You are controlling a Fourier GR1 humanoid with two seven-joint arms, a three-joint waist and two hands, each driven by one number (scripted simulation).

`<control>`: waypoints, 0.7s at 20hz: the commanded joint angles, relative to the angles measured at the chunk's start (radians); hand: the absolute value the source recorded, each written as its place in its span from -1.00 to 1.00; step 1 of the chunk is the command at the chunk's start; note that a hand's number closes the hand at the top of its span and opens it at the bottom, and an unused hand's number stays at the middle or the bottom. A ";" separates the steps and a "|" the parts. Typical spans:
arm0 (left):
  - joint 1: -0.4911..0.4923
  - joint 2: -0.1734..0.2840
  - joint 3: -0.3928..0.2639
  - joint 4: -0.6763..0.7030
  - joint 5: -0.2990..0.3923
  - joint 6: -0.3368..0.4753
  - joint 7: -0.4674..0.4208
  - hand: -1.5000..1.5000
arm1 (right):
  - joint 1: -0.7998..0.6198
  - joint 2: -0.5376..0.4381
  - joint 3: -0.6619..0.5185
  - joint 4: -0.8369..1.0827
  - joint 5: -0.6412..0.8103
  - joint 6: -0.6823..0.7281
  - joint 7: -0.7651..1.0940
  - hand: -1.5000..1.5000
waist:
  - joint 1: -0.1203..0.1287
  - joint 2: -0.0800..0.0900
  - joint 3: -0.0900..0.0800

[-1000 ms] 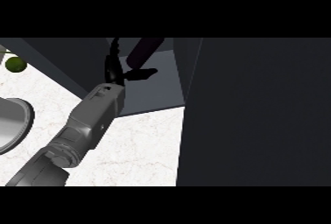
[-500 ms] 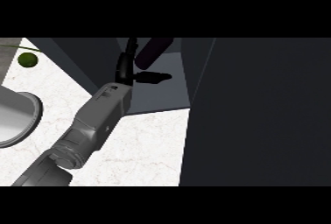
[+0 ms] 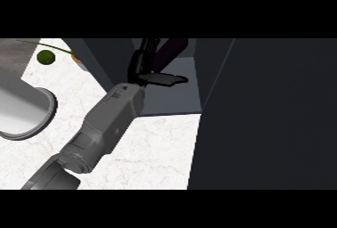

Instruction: Pick up the wine, place it into the cabinet and close the cabinet

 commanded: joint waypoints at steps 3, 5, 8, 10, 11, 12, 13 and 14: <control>0.032 0.040 -0.013 -0.098 -0.034 -0.043 0.045 -1.00 | 0.011 -0.020 -0.003 -0.077 0.034 -0.043 0.057 -1.00 | 0.056 -0.026 0.006; 0.042 0.029 -0.017 -0.153 -0.047 -0.013 0.063 -1.00 | 0.017 -0.037 -0.027 -0.007 0.016 -0.007 0.007 -1.00 | 0.063 -0.025 0.006; 0.067 -0.027 -0.046 -0.275 -0.056 0.077 0.110 -1.00 | 0.016 -0.036 -0.002 -0.082 0.018 -0.051 0.085 -1.00 | 0.072 -0.036 0.006; 0.112 -0.027 -0.077 -0.373 -0.057 0.092 0.140 -1.00 | 0.029 -0.048 -0.020 -0.123 -0.003 -0.058 0.113 -1.00 | 0.067 -0.036 0.006; 0.135 0.007 -0.103 -0.424 -0.090 0.055 0.179 -1.00 | 0.086 -0.021 0.002 -0.078 0.036 -0.024 0.012 -1.00 | 0.087 -0.037 0.007; 0.129 -0.027 -0.108 -0.476 -0.086 0.094 0.217 -1.00 | 0.027 -0.037 0.001 -0.066 0.040 -0.054 0.059 -1.00 | 0.085 -0.039 0.006; 0.159 -0.027 -0.157 -0.535 -0.070 0.164 0.204 -1.00 | 0.034 -0.038 0.015 -0.082 0.042 -0.052 0.062 -1.00 | 0.067 -0.035 0.006; 0.189 -0.027 -0.158 -0.589 -0.103 0.160 0.231 -1.00 | 0.014 -0.057 -0.018 -0.056 0.000 -0.033 0.056 -1.00 | 0.081 -0.036 0.006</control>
